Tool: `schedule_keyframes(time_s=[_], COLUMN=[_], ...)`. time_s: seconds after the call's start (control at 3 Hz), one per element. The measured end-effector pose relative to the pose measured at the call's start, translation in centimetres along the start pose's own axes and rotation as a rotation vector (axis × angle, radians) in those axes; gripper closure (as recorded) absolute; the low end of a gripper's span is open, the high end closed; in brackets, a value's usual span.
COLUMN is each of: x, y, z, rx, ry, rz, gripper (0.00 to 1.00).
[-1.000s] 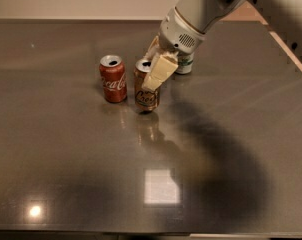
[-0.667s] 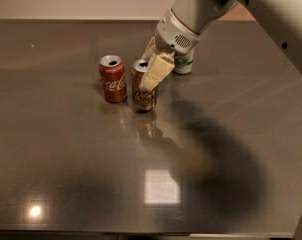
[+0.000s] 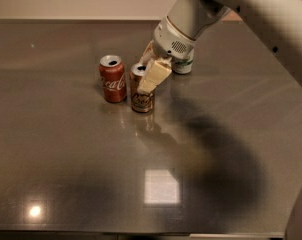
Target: Move orange can near coke can
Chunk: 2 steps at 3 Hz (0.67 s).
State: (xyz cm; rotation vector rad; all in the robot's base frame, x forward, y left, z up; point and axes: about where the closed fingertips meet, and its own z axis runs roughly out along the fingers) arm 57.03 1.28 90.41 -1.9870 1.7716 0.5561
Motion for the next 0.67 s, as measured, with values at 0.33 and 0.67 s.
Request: schedule_keyframes(time_s=[0.33,0.67], x=[-0.08,-0.09], y=[-0.05,-0.05], z=[0.17,0.18], rx=[-0.001,-0.001], ry=[-0.001,-0.001], rz=[-0.001,-0.001], gripper=[0.0,0.0])
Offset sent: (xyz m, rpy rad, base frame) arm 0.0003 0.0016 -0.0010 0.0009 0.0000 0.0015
